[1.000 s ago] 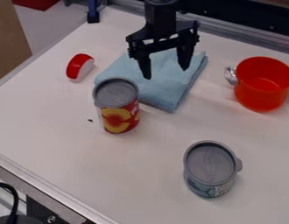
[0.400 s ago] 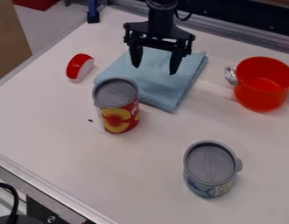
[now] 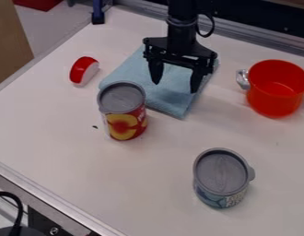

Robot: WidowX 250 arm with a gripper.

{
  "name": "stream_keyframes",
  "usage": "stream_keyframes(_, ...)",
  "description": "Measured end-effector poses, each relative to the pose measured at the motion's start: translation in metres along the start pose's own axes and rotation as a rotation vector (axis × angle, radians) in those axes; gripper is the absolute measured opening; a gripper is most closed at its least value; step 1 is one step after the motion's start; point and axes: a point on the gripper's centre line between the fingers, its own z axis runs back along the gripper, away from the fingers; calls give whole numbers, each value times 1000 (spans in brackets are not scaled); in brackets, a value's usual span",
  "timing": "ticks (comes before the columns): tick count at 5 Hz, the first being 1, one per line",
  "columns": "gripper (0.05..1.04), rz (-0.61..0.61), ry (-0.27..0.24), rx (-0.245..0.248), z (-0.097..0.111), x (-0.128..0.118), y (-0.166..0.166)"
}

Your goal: Moved the blue can to the lower side of the table

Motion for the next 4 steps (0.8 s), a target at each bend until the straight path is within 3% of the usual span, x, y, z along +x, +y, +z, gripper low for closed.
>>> stream_keyframes(3,999,-16,-23,-83,15,-32,-45)
stream_keyframes(4,999,-21,-27,-88,12,-46,-60)
